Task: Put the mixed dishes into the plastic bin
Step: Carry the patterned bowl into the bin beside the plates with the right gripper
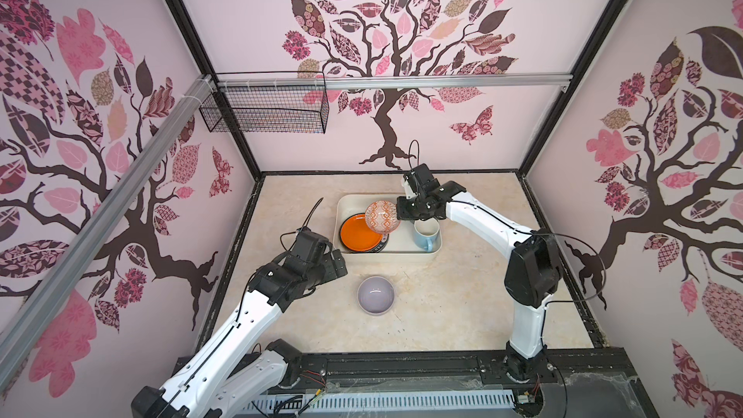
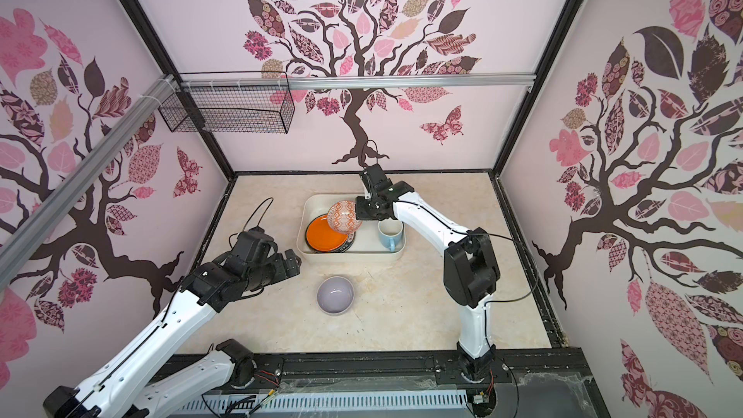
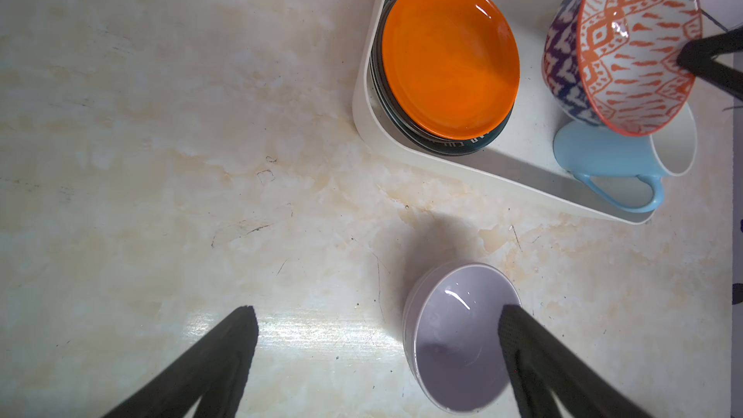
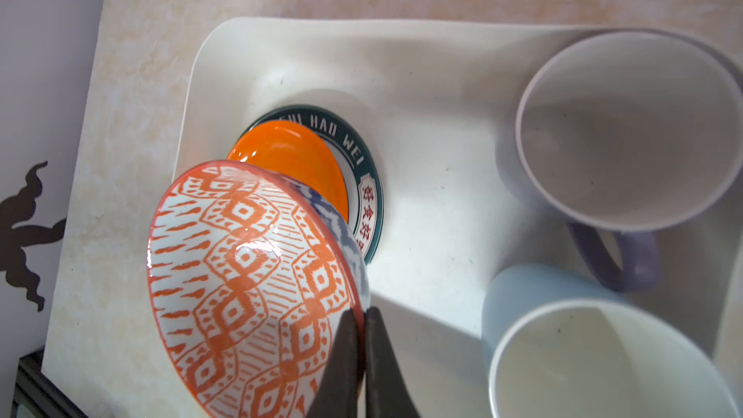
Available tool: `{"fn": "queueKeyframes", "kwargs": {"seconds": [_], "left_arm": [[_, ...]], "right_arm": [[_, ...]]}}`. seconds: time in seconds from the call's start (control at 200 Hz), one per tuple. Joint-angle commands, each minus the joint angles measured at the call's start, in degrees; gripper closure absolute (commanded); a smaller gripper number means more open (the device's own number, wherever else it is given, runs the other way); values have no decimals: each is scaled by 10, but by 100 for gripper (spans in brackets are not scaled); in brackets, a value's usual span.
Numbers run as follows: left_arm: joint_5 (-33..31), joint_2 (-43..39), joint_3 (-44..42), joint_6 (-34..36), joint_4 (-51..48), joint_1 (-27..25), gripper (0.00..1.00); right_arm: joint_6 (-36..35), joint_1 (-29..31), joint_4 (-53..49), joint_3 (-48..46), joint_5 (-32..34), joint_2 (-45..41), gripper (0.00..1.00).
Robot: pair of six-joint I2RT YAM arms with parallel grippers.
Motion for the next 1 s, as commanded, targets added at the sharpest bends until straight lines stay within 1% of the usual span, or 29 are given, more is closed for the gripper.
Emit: {"fn": "queueKeyframes", "kwargs": {"seconds": [0.0, 0.12, 0.28, 0.465, 0.73, 0.995], "left_arm": [[38, 13, 33, 30, 24, 22, 2], [51, 33, 31, 36, 39, 37, 2], [62, 61, 25, 38, 58, 41, 2], [74, 82, 18, 39, 74, 45, 2], [80, 89, 10, 41, 82, 48, 2], [85, 88, 4, 40, 85, 51, 2]], "right_arm": [[-9, -21, -6, 78, -25, 61, 100], [-12, -39, -22, 147, -30, 118, 100], [-22, -45, -52, 220, -27, 177, 100], [-24, -48, -47, 215, -24, 192, 100], [-18, -59, -17, 150, -9, 173, 100], [-22, -63, -27, 147, 21, 175, 100]]}}
